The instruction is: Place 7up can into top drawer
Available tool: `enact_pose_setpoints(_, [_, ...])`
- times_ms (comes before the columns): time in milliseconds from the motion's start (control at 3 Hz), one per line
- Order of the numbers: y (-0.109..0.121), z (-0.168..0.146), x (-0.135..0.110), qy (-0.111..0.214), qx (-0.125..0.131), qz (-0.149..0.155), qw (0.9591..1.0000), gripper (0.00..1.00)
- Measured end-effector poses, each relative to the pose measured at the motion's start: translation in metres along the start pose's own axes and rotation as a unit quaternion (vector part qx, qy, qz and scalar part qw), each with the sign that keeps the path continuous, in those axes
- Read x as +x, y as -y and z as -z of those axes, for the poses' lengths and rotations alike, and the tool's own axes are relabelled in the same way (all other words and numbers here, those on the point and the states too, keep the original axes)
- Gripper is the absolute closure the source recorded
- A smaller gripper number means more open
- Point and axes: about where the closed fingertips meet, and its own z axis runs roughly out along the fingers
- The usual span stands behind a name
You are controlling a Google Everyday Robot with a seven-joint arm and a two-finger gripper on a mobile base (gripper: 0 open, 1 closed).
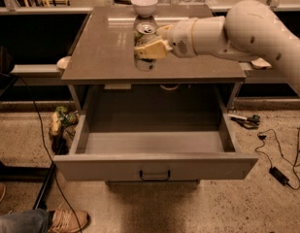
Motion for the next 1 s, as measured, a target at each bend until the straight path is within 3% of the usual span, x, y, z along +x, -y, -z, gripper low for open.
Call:
enact_pose_setpoints(333, [-0.015,0.036,0.023,-0.001,0.051,-0.028,0.9983,1.00])
enact_pose_setpoints(1000, [-0.033,0.068,0.098,-0.031,0.108,-0.109,0.9877,1.00])
